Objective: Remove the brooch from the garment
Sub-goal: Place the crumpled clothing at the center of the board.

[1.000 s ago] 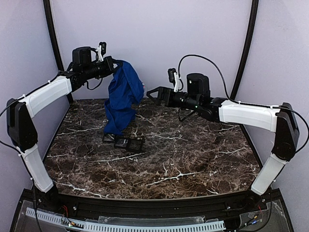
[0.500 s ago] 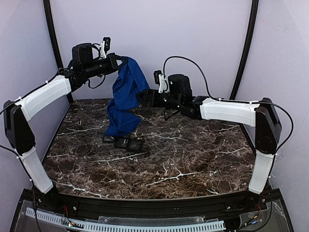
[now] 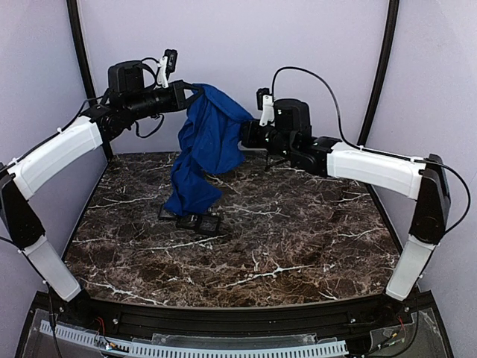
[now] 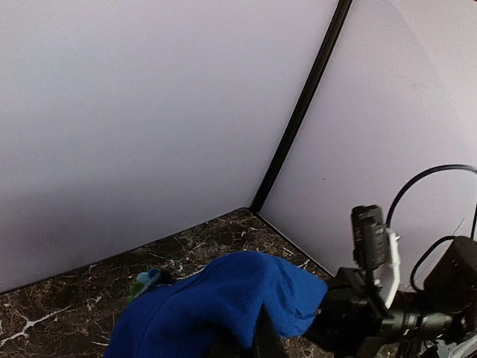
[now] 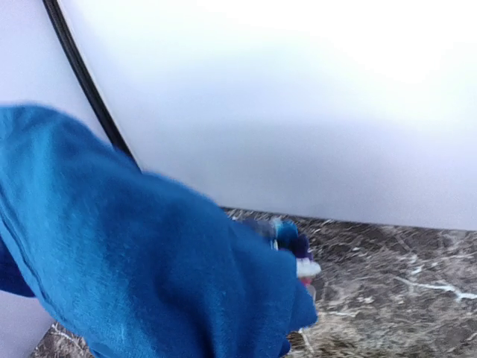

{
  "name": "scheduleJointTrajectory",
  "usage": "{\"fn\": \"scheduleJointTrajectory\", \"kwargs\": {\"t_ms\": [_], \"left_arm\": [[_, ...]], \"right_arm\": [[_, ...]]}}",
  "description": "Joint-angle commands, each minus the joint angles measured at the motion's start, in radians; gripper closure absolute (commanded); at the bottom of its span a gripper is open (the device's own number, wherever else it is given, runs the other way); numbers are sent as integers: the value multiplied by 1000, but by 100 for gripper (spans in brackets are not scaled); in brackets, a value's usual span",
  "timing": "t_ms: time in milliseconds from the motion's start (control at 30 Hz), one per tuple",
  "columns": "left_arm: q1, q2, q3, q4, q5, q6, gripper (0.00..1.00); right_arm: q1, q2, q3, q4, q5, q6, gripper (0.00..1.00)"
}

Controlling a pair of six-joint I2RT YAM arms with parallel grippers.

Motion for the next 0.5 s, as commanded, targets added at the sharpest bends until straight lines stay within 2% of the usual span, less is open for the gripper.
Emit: {"fn": "scheduleJointTrajectory", "kwargs": {"t_ms": [0, 200, 300, 400, 433, 467], "left_arm": [[-58, -13, -29, -39, -110, 130, 99], [-141, 74, 24, -10, -100, 180, 99], [-195, 135, 78, 22, -79, 182, 99], [-213, 173, 83, 81, -51, 137, 99], [-214, 189, 64, 87, -49, 125, 97], [-215, 197, 53, 105, -47, 112, 88]], "right_arm": [[4, -206, -50, 5, 288, -129, 100], [5, -414, -66, -47, 482, -297, 100], [6, -512, -58, -65, 506, -341, 100], [5, -577, -77, -79, 468, -378, 100], [5, -590, -87, -94, 454, -384, 100], [6, -595, -99, -114, 439, -385, 100]]}}
